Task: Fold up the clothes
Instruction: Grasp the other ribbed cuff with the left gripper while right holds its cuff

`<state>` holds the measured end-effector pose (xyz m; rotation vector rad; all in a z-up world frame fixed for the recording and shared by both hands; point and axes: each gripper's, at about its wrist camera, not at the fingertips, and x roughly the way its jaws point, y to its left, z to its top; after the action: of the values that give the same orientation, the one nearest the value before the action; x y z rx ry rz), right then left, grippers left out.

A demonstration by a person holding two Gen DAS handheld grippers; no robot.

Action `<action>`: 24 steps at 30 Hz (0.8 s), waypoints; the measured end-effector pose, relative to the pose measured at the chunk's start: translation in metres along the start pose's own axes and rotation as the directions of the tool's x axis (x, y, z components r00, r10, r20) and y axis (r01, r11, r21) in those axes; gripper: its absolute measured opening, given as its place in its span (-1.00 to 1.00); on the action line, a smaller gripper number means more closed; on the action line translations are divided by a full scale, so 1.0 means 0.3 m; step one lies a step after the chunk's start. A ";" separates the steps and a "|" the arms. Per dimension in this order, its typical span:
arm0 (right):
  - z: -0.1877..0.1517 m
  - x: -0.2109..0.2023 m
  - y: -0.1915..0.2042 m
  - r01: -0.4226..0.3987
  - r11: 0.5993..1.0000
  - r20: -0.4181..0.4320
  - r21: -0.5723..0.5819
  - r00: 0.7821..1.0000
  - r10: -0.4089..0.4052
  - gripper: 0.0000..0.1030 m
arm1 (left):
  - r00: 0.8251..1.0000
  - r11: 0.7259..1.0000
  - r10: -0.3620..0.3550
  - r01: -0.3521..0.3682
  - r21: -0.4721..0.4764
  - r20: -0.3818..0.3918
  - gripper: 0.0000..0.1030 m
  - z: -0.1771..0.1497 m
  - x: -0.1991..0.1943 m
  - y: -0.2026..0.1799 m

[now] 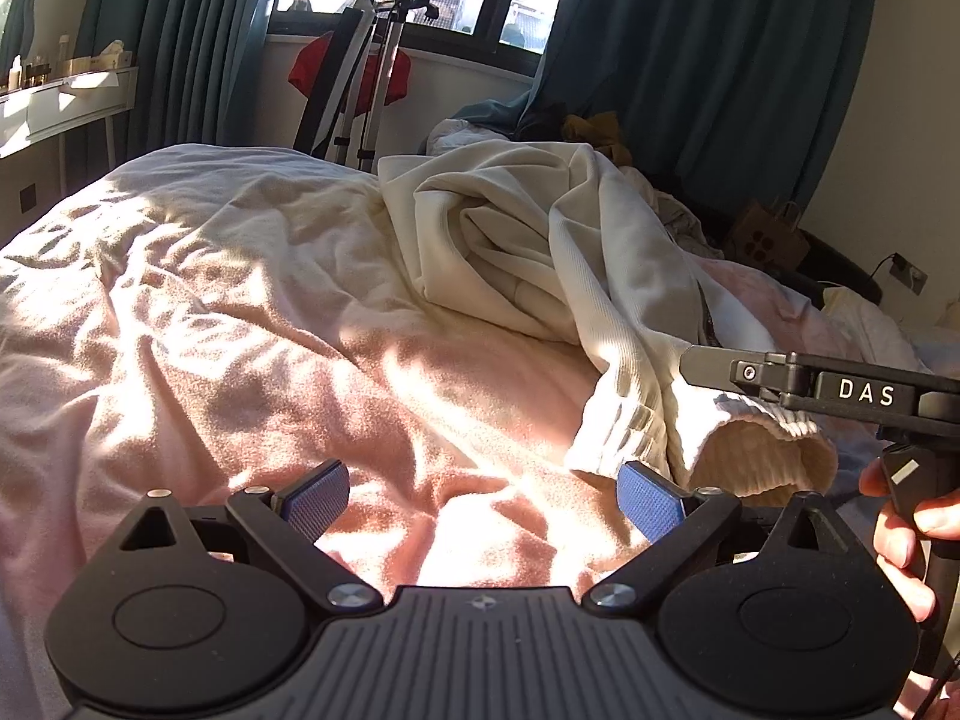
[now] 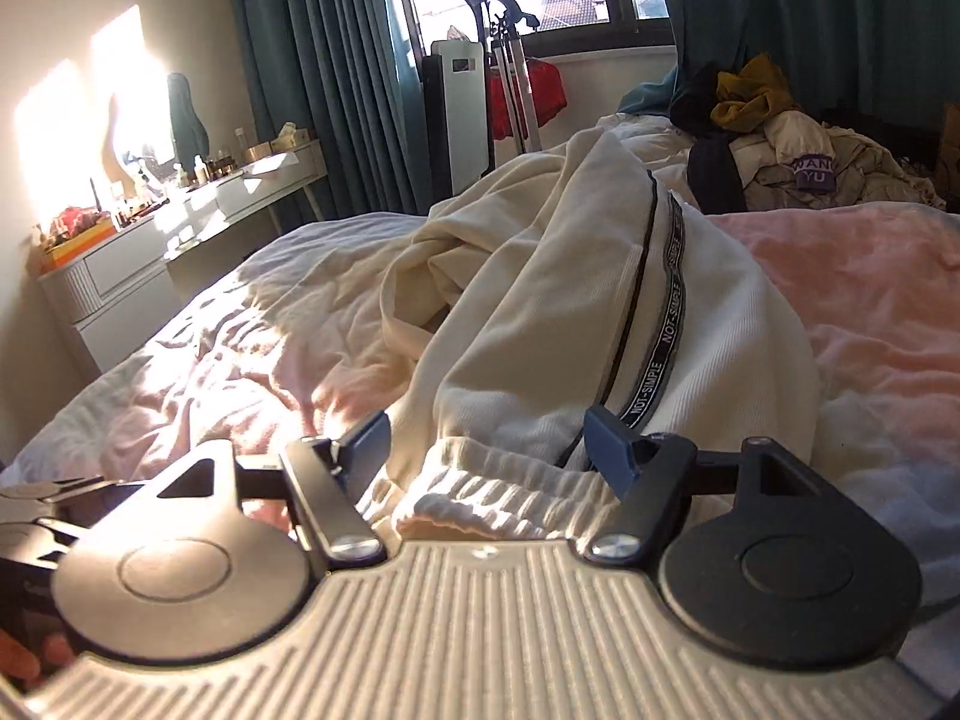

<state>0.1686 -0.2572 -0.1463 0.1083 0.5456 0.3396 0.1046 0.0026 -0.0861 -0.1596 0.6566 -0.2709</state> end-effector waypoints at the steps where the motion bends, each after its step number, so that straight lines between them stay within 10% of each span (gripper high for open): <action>1: -0.006 0.007 0.006 0.008 1.000 -0.008 -0.019 1.000 -0.008 0.44 | 1.000 1.000 -0.002 0.002 -0.002 -0.008 0.89 0.003 0.011 0.002; 9: -0.032 0.032 0.031 0.066 0.991 -0.037 -0.115 0.997 -0.071 0.33 | 0.999 1.000 0.002 -0.002 -0.006 -0.039 0.89 0.005 0.049 0.021; 16: 0.020 -0.068 -0.039 0.078 0.996 0.036 0.031 0.996 -0.079 -0.41 | 0.999 0.999 -0.035 0.035 -0.003 -0.005 0.89 0.001 0.018 0.009; 24: 0.075 -0.253 -0.184 0.089 0.955 0.187 0.282 0.971 -0.146 -0.56 | 0.994 0.994 -0.104 0.105 -0.023 0.014 0.89 -0.023 -0.008 -0.018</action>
<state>0.1356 -0.3353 -0.1003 0.3712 0.3882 0.1321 0.0975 -0.0024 -0.0889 -0.2189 0.6394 -0.3624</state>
